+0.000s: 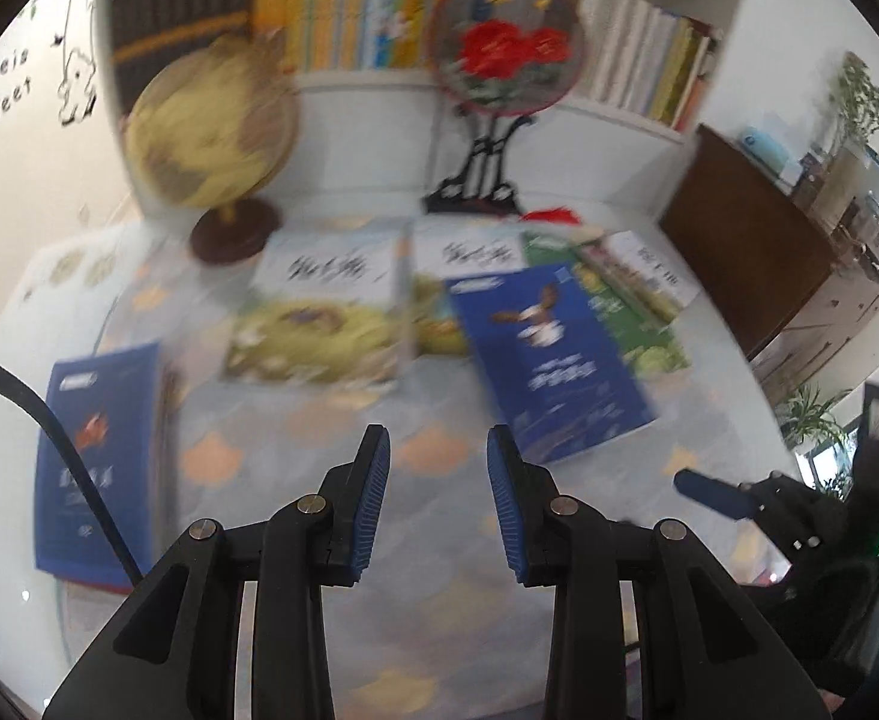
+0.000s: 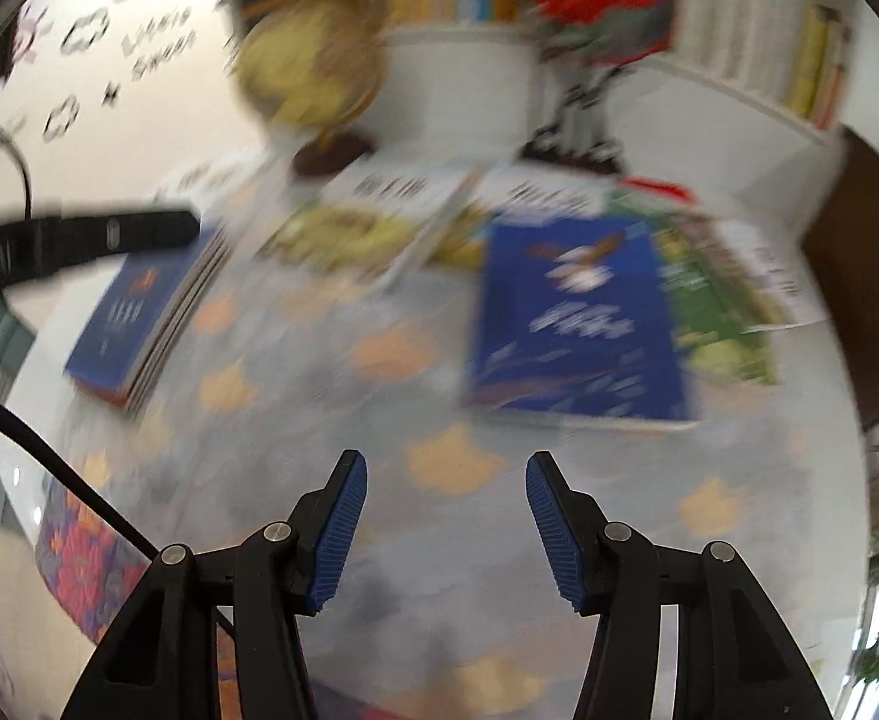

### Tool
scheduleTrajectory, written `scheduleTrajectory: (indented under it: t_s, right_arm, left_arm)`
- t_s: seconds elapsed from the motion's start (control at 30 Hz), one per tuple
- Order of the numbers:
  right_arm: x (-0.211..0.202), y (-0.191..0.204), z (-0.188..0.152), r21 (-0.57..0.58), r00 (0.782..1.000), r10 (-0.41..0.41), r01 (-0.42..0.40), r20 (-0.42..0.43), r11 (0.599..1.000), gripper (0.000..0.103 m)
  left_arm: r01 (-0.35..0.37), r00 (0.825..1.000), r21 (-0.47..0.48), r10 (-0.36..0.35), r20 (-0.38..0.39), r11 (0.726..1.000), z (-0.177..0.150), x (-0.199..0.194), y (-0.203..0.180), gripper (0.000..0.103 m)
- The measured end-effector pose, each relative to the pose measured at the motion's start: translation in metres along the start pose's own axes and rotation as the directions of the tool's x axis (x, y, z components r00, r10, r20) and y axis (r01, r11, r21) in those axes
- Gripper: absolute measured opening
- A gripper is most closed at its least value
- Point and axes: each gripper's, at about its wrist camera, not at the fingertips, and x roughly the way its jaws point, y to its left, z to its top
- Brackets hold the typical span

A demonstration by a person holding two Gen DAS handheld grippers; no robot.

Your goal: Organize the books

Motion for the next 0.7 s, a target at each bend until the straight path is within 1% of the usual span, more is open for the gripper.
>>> scheduleTrajectory:
  t_s: [0.07, 0.1, 0.13, 0.2, 0.27, 0.37, 0.47, 0.6, 0.7]
  right_arm:
    - [-0.015, -0.024, 0.010, 0.036, 0.999, -0.018, 0.016, 0.036, 0.999, 0.054]
    - [-0.024, -0.039, 0.015, 0.057, 0.998, -0.020, 0.016, 0.058, 0.998, 0.056]
    - [-0.028, -0.045, 0.018, 0.071, 0.997, -0.020, 0.015, 0.069, 0.997, 0.058]
    - [-0.041, -0.065, 0.020, 0.106, 0.995, -0.017, 0.006, 0.103, 0.994, 0.068]
    - [-0.053, -0.083, 0.021, 0.129, 0.990, -0.012, -0.006, 0.142, 0.992, 0.068]
    - [-0.060, -0.099, 0.021, 0.139, 0.986, -0.013, -0.010, 0.164, 0.990, 0.068]
    - [-0.063, -0.112, 0.022, 0.133, 0.984, -0.021, -0.003, 0.174, 0.991, 0.068]
    - [-0.058, -0.122, 0.026, 0.108, 0.986, -0.024, 0.006, 0.165, 0.994, 0.068]
    - [-0.048, -0.127, 0.030, 0.092, 0.987, -0.009, -0.006, 0.158, 0.996, 0.068]
  left_arm:
    - [0.007, 1.000, 0.006, -0.007, 0.017, 1.000, 0.006, 0.000, -0.026, 0.031]
    - [0.014, 1.000, 0.010, -0.014, 0.021, 1.000, 0.008, 0.002, -0.036, 0.031]
    - [0.019, 1.000, 0.014, -0.019, 0.024, 1.000, 0.010, 0.003, -0.046, 0.031]
    - [0.021, 0.999, 0.026, -0.022, 0.033, 0.999, 0.013, 0.005, -0.064, 0.031]
    - [0.013, 0.999, 0.030, -0.014, 0.037, 0.999, 0.014, 0.008, -0.079, 0.031]
    - [0.026, 0.999, 0.019, -0.027, 0.037, 0.999, 0.015, 0.013, -0.092, 0.031]
    - [0.021, 0.999, 0.021, -0.022, 0.041, 1.000, 0.016, 0.017, -0.101, 0.031]
    - [0.016, 0.999, 0.003, -0.016, 0.038, 1.000, 0.020, 0.026, -0.106, 0.031]
    - [0.010, 1.000, -0.016, -0.010, 0.018, 1.000, 0.020, 0.037, -0.105, 0.031]
